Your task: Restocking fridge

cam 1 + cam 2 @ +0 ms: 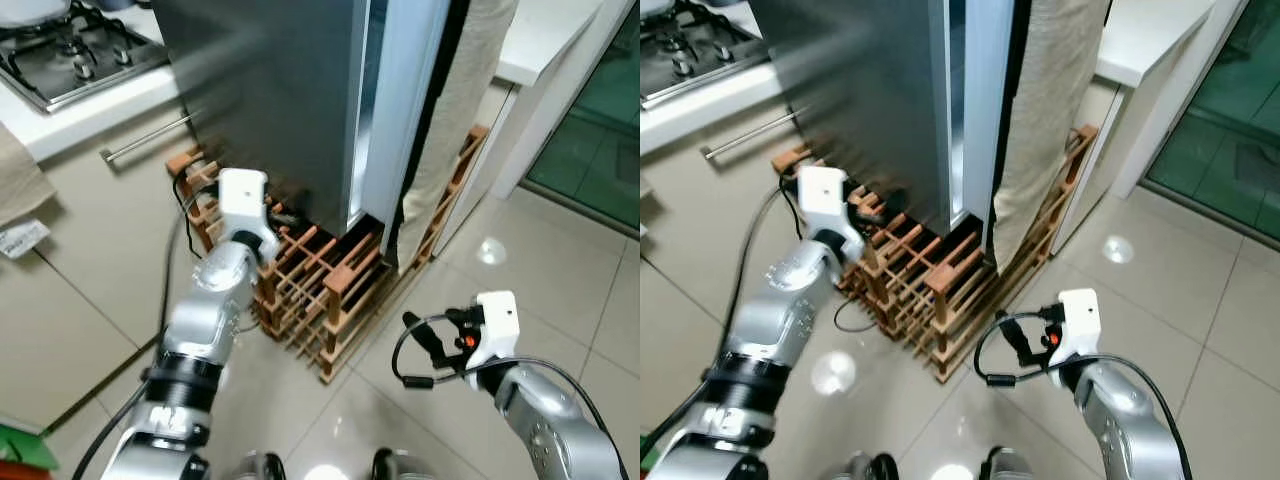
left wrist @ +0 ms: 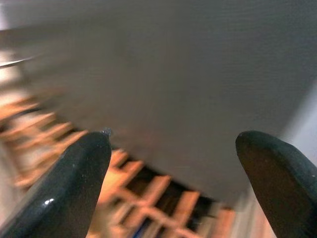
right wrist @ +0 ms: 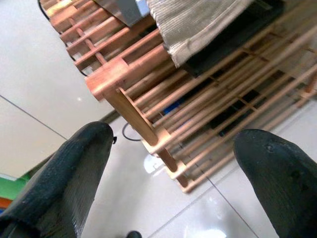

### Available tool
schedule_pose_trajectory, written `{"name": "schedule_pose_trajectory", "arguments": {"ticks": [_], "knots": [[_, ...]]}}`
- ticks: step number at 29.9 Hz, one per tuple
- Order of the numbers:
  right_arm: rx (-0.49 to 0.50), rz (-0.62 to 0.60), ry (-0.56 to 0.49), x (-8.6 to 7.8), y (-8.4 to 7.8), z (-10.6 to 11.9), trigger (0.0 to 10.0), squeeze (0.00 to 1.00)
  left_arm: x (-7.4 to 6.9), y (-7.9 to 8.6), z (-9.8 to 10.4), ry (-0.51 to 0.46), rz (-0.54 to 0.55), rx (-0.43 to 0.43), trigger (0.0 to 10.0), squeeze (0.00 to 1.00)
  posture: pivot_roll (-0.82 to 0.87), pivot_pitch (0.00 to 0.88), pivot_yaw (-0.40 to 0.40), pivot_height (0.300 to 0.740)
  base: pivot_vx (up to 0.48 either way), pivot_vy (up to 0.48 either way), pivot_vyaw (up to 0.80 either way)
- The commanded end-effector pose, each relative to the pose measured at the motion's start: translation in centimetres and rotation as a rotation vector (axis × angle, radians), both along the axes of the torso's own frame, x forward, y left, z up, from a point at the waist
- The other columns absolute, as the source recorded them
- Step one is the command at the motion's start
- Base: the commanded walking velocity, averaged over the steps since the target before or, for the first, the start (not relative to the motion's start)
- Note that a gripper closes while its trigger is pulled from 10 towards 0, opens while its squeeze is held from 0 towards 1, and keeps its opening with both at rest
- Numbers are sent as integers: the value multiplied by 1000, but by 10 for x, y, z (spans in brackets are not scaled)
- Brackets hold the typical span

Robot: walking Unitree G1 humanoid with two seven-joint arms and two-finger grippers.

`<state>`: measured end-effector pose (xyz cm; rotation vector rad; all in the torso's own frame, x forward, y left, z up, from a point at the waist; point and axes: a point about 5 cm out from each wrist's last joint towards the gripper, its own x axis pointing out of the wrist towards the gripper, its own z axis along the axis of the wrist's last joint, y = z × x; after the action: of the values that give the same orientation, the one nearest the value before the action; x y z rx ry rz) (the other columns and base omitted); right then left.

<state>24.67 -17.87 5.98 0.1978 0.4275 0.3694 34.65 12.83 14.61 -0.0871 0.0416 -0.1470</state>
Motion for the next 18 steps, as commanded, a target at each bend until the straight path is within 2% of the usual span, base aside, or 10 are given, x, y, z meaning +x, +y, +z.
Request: {"name": "schedule_pose_trajectory", "arguments": {"ticks": [1, 3, 4, 6, 7, 12, 14, 15, 16, 18], "knots": [[30, 53, -36, 11, 15, 8, 10000, 0, 0, -7, 0, -5, 4, 12, 10000, 0, -150, 63, 40, 740, 0, 0, 0], [67, 108, -60, 20, 30, 17, 10000, 0, 0, -8, -1, -9, 15, 25, 10000, 0, -142, 60, 38, 740, 0, 0, 0], [67, 108, -60, 20, 30, 17, 10000, 0, 0, -8, -1, -9, 15, 25, 10000, 0, -142, 60, 38, 740, 0, 0, 0], [125, 218, -72, 28, 52, 26, 10000, 0, 1, -9, -5, 4, 37, 35, 10000, 0, -136, 54, 34, 740, 0, 0, 0], [125, 218, -72, 28, 52, 26, 10000, 0, 1, -9, -5, 4, 37, 35, 10000, 0, -136, 54, 34, 740, 0, 0, 0], [139, 307, -138, 44, 76, 44, 10000, 0, 1, -13, -2, -7, 56, 34, 10000, 0, -127, 53, 27, 740, 0, 0, 0], [102, 273, -194, 53, 75, 52, 10000, 0, 2, -14, 0, -17, 57, 33, 10000, 0, -125, 53, 25, 740, 0, 0, 0], [44, 215, -243, 62, 70, 57, 10000, 0, 2, -15, 1, -25, 58, 30, 10000, 0, -125, 53, 25, 740, 0, 0, 0], [-76, 111, -330, 75, 60, 64, 10000, 0, 2, -15, 2, -36, 57, 31, 10000, 0, -125, 52, 26, 740, 0, 0, 0], [-80, 61, -364, 80, 55, 70, 10000, 0, 2, -16, 3, -40, 53, 30, 10000, 0, -125, 51, 24, 740, 0, 0, 0]]}}
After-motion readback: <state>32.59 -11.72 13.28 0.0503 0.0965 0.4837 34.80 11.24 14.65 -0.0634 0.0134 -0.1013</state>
